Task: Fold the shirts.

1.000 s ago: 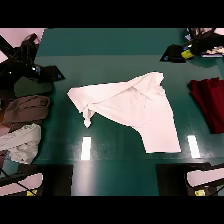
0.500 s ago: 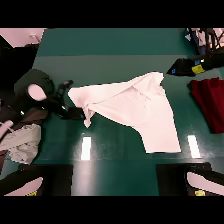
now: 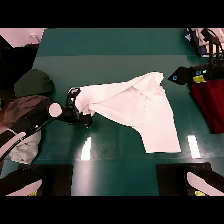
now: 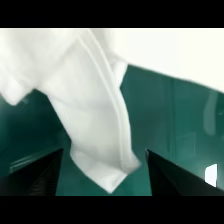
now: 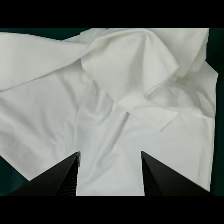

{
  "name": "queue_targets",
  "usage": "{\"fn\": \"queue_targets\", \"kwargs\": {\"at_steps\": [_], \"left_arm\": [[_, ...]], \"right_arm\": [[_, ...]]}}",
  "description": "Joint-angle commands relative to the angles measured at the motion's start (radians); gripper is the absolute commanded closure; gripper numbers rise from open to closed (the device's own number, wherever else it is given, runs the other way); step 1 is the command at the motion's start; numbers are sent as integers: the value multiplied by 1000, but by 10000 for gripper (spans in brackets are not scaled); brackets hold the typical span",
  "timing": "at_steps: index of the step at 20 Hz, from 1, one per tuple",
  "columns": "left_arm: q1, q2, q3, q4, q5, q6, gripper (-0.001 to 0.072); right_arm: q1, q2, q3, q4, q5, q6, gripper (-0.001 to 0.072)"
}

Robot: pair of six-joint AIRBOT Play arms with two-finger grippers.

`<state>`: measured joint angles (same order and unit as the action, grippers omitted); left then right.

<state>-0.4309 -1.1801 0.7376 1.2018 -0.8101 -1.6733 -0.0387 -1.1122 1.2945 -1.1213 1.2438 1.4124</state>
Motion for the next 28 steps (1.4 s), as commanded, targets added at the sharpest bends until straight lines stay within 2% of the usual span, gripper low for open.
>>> {"fn": "queue_targets", "kwargs": {"at_steps": [1,3,4,5,6,8,10,12,14,17,22,28], "left_arm": [[-8,-26,-5,2,53,-24,83],[-8,-53,-5,-1,23,-24,84],[-8,-58,-5,-2,11,-25,198],[-8,-58,-4,-2,5,-23,477],[-8,-57,-2,-2,-4,-19,685],[-5,-44,37,7,-97,12,683],[-5,1,114,32,-234,106,683],[-5,76,197,101,-341,163,683],[8,158,254,217,-391,158,683],[161,209,262,180,-453,161,683],[401,210,254,-9,-444,212,683],[431,210,254,-53,-430,207,682]], "right_arm": [[0,10,-10,5,-5,1,275],[0,10,-10,5,-3,1,275],[0,10,-10,5,1,1,275],[0,10,-10,5,7,1,276],[-1,10,-10,4,19,1,275],[-6,10,-10,4,67,0,275],[-33,10,-16,4,147,-3,275],[-87,11,-55,4,213,-25,275],[-153,10,-134,5,243,-51,275],[-269,10,-283,23,233,-125,254],[-470,-55,-438,169,204,-237,253],[-422,-268,-461,245,151,-280,254]]}}
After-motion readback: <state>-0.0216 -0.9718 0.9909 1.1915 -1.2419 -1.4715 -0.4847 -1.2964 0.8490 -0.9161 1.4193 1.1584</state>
